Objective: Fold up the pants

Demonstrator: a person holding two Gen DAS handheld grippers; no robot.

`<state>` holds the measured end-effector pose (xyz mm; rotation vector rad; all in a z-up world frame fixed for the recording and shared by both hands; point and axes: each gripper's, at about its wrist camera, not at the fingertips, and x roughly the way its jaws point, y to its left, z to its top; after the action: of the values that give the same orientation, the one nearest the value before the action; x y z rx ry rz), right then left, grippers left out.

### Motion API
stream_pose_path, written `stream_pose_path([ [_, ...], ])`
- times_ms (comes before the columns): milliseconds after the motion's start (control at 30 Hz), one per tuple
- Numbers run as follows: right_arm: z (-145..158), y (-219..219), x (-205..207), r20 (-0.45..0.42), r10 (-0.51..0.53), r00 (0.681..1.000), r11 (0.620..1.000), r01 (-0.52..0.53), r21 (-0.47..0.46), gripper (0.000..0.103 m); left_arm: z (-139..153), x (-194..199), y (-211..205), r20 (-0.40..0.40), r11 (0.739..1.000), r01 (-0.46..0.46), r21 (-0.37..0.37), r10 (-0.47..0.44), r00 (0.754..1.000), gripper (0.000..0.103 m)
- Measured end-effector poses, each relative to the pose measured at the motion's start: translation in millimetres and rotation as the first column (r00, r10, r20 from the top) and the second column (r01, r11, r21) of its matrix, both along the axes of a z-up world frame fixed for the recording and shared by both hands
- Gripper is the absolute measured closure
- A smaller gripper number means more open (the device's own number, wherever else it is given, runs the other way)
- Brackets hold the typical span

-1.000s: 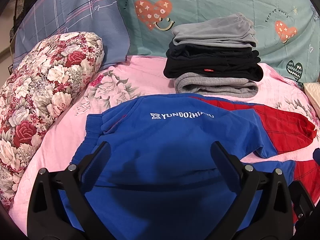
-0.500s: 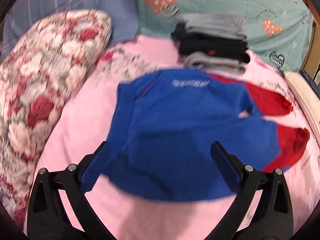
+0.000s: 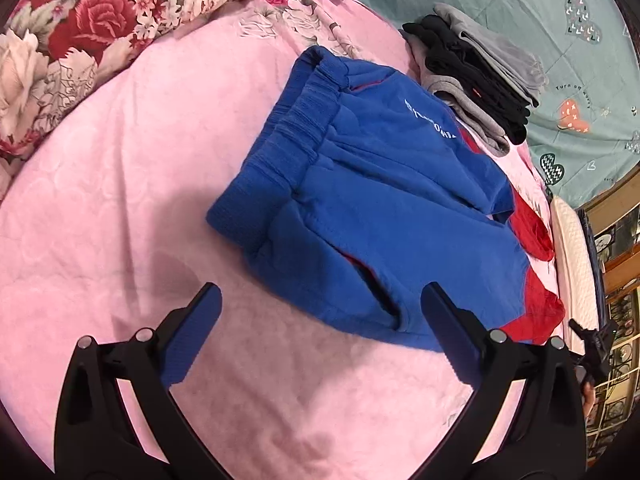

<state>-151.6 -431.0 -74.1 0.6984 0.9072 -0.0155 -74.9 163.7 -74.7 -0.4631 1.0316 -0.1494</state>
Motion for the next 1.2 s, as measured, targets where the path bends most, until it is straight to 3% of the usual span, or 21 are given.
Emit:
stream_pose_path([
  [33, -3.1, 0.4, 2.0, 0.003, 0.004, 1.000, 1.000, -0.004, 0.002, 0.042, -1.8, 2.7, -1.0, -0.004, 1.000, -0.003, -0.005, 0.003, 1.000, 0.002],
  [233, -3.9, -16.3, -12.9, 0.035, -0.001, 0.999, 0.999, 0.000, 0.037, 0.044, -8.1, 13.2, -11.6, -0.006, 1.000, 0.013, 0.011, -0.013, 1.000, 0.002],
  [400, -3.7, -19.4, -4.9, 0.008, -0.020, 1.000, 0.999, 0.021, -0.031, 0.046, -8.7, 14.2, -11.9, -0.005, 1.000, 0.012, 0.016, -0.012, 1.000, 0.002],
  [533, -3.2, -5.0, 19.5, -0.036, 0.004, 0.999, 0.996, -0.007, -0.089, 0.062, -8.4, 13.8, -12.2, -0.010, 1.000, 0.010, 0.022, -0.010, 1.000, 0.002],
  [567, -3.0, -2.3, 23.1, -0.048, 0.020, 0.999, 0.995, -0.025, -0.098, 0.072, -8.5, 14.4, -12.1, -0.012, 1.000, 0.010, 0.018, -0.009, 1.000, 0.002],
  [600, -3.8, -2.3, 23.2, -0.053, 0.041, 0.998, 0.997, -0.044, -0.070, 0.093, -8.6, 14.3, -11.2, -0.011, 1.000, 0.007, 0.013, -0.007, 1.000, 0.002],
  [700, 8.1, -3.1, 3.7, -0.037, 0.068, 0.997, 0.994, -0.071, -0.089, 0.093, -8.5, 14.0, -9.9, -0.016, 1.000, 0.007, 0.004, -0.007, 1.000, 0.002],
  [800, 21.6, -10.7, -27.2, 0.023, 0.072, 0.997, 0.996, -0.071, -0.052, 0.093, -8.1, 11.8, -8.9, -0.037, 1.000, 0.017, -0.004, -0.017, 0.999, 0.002],
  [867, 7.5, -13.4, -31.6, -0.034, 0.052, 0.998, 0.995, -0.055, -0.083, 0.093, -7.9, 10.0, -7.8, -0.053, 0.999, 0.027, -0.023, -0.028, 0.998, 0.002],
  [933, -10.3, -12.8, -29.4, -0.073, 0.044, 0.996, 0.997, -0.049, -0.067, 0.093, -8.5, 8.3, -4.1, -0.071, 0.998, 0.028, -0.063, -0.033, 0.997, 0.002],
  [1200, -8.9, -10.9, -30.5, -0.032, 0.046, 0.998, 0.997, -0.048, -0.064, 0.093, -13.7, 21.3, 7.7, -0.083, 0.971, -0.065, -0.231, 0.047, 0.995, 0.002],
])
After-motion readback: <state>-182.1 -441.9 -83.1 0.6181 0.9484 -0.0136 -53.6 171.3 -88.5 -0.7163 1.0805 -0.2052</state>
